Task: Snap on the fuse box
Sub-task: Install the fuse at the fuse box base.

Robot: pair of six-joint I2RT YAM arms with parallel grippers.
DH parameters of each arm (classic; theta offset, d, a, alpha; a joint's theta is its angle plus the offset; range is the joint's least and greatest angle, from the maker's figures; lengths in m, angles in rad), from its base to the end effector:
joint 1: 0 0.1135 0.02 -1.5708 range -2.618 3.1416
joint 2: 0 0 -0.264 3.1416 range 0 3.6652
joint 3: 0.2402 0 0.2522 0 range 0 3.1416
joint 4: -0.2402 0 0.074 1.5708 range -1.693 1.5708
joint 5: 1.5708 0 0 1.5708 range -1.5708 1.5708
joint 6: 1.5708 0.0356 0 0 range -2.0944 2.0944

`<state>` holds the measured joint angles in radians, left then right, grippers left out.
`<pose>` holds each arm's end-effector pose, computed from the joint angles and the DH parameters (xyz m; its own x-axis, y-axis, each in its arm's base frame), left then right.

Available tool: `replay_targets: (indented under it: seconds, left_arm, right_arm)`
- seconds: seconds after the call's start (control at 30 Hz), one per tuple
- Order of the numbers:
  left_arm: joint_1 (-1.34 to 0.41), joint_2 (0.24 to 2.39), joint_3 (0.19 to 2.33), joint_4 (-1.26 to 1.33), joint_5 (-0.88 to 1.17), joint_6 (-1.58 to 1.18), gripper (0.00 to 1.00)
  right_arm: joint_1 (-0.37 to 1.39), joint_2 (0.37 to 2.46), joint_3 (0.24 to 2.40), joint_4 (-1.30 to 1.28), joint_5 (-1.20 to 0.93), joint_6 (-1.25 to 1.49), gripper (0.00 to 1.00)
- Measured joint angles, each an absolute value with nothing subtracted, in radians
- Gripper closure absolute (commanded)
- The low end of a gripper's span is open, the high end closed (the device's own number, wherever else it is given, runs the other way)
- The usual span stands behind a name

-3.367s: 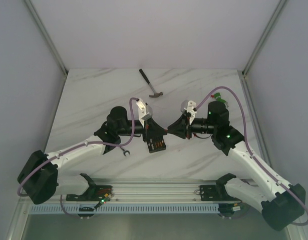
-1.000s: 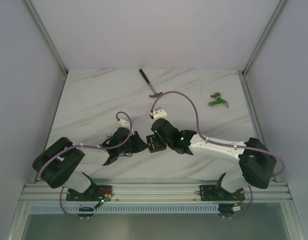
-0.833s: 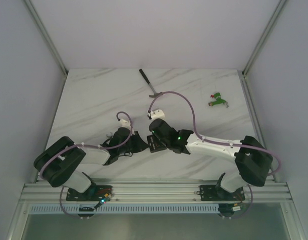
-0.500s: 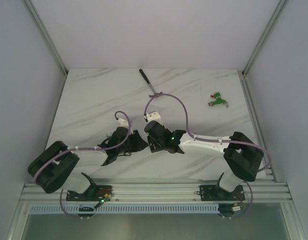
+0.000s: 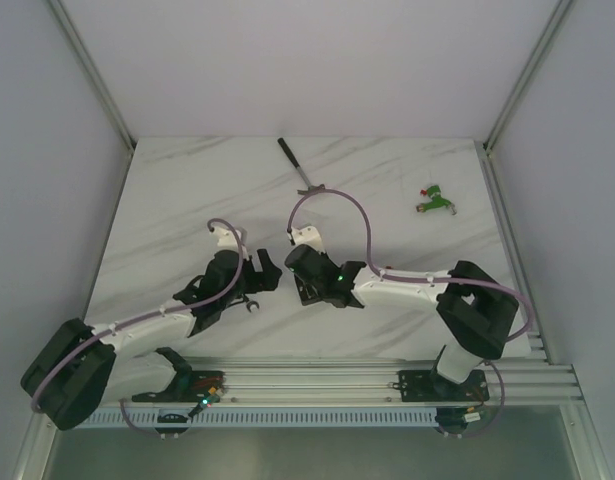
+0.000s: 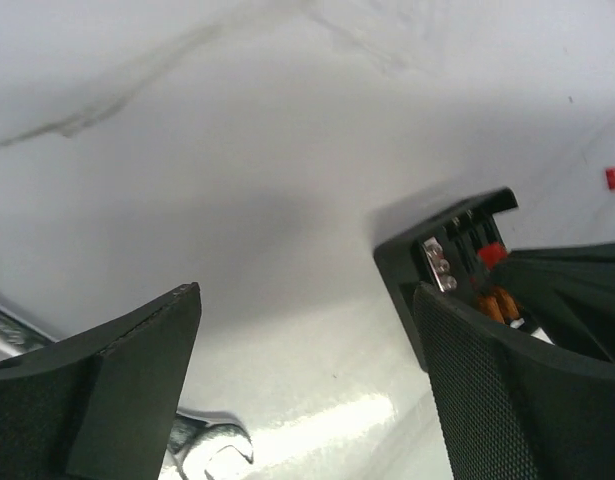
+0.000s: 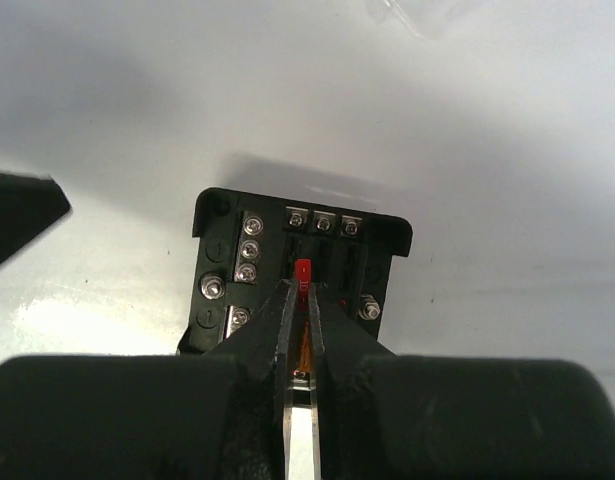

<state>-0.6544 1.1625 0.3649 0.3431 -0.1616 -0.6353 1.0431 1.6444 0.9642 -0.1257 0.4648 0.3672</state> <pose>0.1838 -0.1338 0.1745 -0.5688 -0.3018 -0.7651 0.1845 0.8597 -0.4763 0.1854 0.2865 0.1930 -0.5602 -0.3239 -0.7624 -0.4445 0.8942 -0.0532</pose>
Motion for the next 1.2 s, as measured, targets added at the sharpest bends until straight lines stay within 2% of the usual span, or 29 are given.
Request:
replay_targets:
  seconds: [0.4, 1.1, 1.2]
  left_arm:
    - [-0.607, 1.108, 0.362, 0.309, -0.336, -0.545, 0.0]
    - [-0.602, 1.104, 0.356, 0.293, -0.349, -0.54, 0.0]
    - [-0.602, 1.104, 0.356, 0.293, -0.349, -0.54, 0.0]
  right_arm:
    - [1.058, 1.678, 0.968, -0.103, 0.506, 0.406, 1.0]
    - [1.063, 1.713, 0.973, -0.083, 0.548, 0.46, 1.0]
    - [1.063, 1.713, 0.973, -0.081, 0.547, 0.469, 0.96]
